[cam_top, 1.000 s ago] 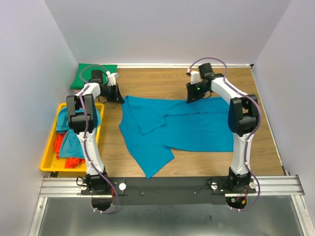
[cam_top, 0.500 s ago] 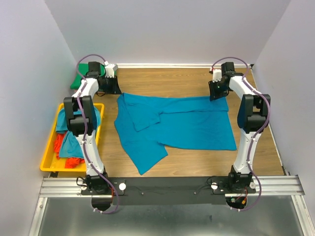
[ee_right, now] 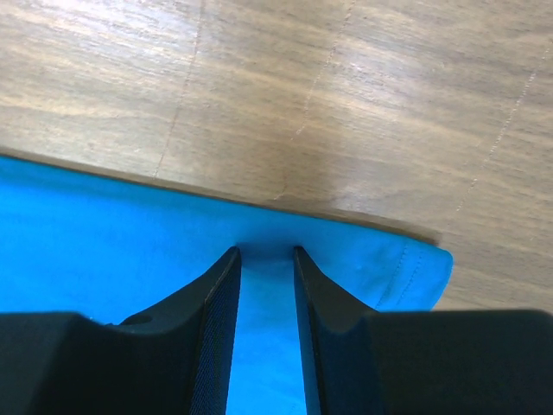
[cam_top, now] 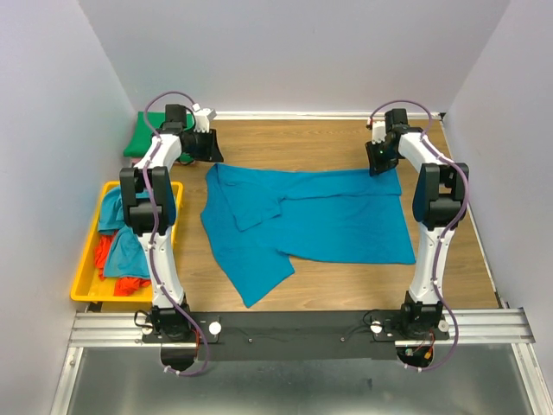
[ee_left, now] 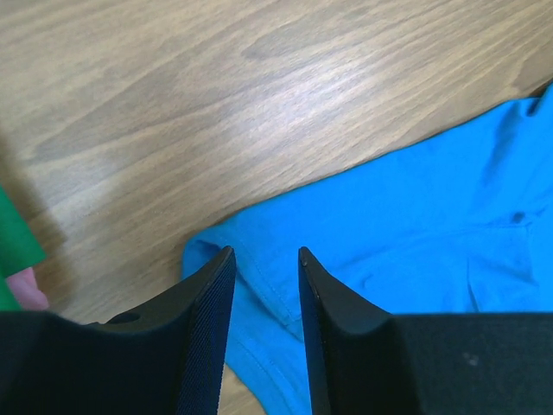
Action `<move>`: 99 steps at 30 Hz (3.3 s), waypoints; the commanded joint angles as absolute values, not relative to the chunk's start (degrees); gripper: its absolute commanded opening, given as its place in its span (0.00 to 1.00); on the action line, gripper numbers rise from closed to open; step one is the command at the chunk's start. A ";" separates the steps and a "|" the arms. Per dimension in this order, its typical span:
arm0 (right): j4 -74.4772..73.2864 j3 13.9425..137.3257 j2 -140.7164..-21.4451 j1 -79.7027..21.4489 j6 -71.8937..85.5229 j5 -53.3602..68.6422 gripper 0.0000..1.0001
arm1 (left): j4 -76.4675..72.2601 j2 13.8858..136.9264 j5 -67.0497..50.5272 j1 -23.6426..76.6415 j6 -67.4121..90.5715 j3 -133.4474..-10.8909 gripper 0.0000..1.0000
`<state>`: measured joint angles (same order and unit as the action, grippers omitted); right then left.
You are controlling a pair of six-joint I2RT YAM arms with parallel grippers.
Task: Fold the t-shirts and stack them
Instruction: Fold the tshirt
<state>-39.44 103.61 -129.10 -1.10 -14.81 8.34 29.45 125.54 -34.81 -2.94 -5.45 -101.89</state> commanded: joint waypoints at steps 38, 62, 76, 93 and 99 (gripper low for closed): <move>-35.95 105.99 -134.82 -0.53 -15.91 -0.80 0.43 | 23.82 131.22 -25.66 -4.48 -0.61 -103.79 0.00; -41.66 86.23 -113.81 -0.53 -22.32 8.79 0.51 | 31.29 114.43 -31.82 4.57 -13.10 -84.12 0.35; -38.76 93.33 -125.60 2.11 -23.64 5.27 0.49 | 32.69 124.45 -27.42 2.73 -12.83 -88.93 0.30; -54.76 67.44 -87.82 1.85 -51.38 9.42 0.58 | 51.06 93.96 -31.38 6.41 -45.25 -73.93 0.55; -48.26 55.03 -84.11 1.93 -58.61 5.89 0.52 | 50.36 88.16 -29.10 11.07 -47.19 -66.80 0.55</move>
